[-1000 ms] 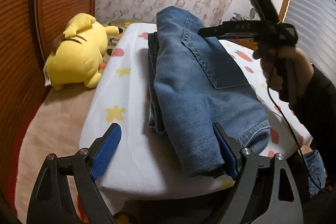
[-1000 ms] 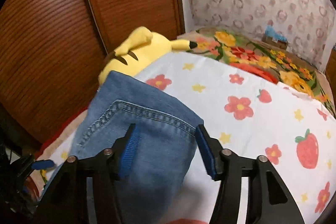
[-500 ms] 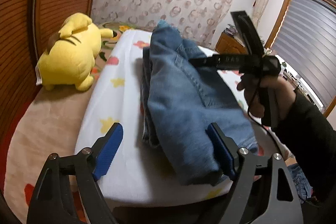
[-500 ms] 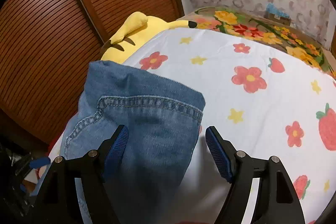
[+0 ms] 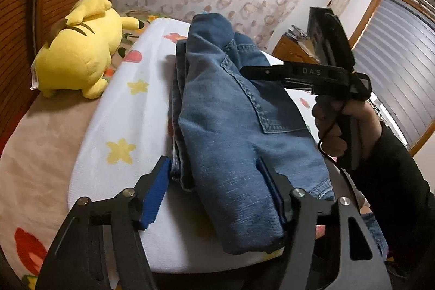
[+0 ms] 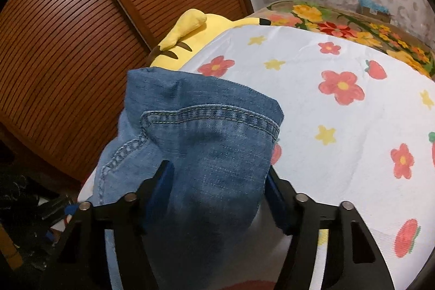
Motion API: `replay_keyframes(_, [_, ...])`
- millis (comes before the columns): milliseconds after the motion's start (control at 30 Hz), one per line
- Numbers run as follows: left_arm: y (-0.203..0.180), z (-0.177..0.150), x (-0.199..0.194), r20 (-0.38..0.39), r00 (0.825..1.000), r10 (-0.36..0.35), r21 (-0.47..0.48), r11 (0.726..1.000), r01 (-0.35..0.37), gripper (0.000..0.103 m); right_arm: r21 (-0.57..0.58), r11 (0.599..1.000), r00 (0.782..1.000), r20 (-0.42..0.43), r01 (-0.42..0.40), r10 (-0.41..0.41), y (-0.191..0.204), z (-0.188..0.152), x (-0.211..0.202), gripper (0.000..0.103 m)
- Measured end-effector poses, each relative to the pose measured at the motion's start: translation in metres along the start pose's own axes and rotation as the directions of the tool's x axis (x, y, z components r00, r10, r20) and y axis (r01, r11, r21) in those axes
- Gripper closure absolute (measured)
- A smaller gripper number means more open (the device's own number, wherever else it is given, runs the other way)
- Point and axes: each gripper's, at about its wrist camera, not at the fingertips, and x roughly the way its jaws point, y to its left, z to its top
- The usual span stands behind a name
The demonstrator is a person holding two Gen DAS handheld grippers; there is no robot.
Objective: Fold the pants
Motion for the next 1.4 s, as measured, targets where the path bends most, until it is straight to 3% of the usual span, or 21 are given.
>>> replay_keyframes(67, [-0.002,-0.002,0.0,0.005,1.0,-0.017,0.002,1.0,0.017,0.048,0.01,1.0,1.0,0.004,-0.021,0.021,-0.002,0.0,-0.001,0.058])
replay_keyframes(167, [-0.002,-0.002,-0.004,0.018,0.999,-0.033,0.013,0.999,0.033,0.06,-0.005,1.0,0.999,0.014,-0.031,0.031,0.003,-0.001,-0.005,0.071])
replay_keyframes(333, [-0.006,-0.002,-0.014,0.041,0.998,-0.038,0.024,0.999,0.037,0.075,-0.03,0.999,0.996,0.077,-0.04,0.042,0.014,-0.003,-0.024,0.08])
replay_keyframes(600, [-0.018,0.015,-0.051,0.155,0.986,-0.066,0.053,0.997,0.059,0.078,-0.099,0.991,0.974,0.198,-0.09,0.108,0.042,0.012,-0.069,0.082])
replay_keyframes(800, [-0.009,0.06,-0.055,0.215,0.976,-0.041,0.094,0.995,0.021,0.078,-0.114,0.988,0.954,0.271,-0.103,0.13,0.036,0.042,-0.081,0.082])
replay_keyframes(1233, [0.042,0.168,0.025,0.187,0.982,0.019,0.112,0.993,-0.041,0.08,-0.011,0.994,0.949,0.296,-0.111,0.11,-0.037,0.118,0.004,0.082])
replay_keyframes(1400, [0.06,0.174,0.065,0.12,0.99,0.076,0.114,0.989,-0.09,0.08,0.022,0.995,0.965,0.247,-0.1,0.091,-0.068,0.132,0.052,0.079])
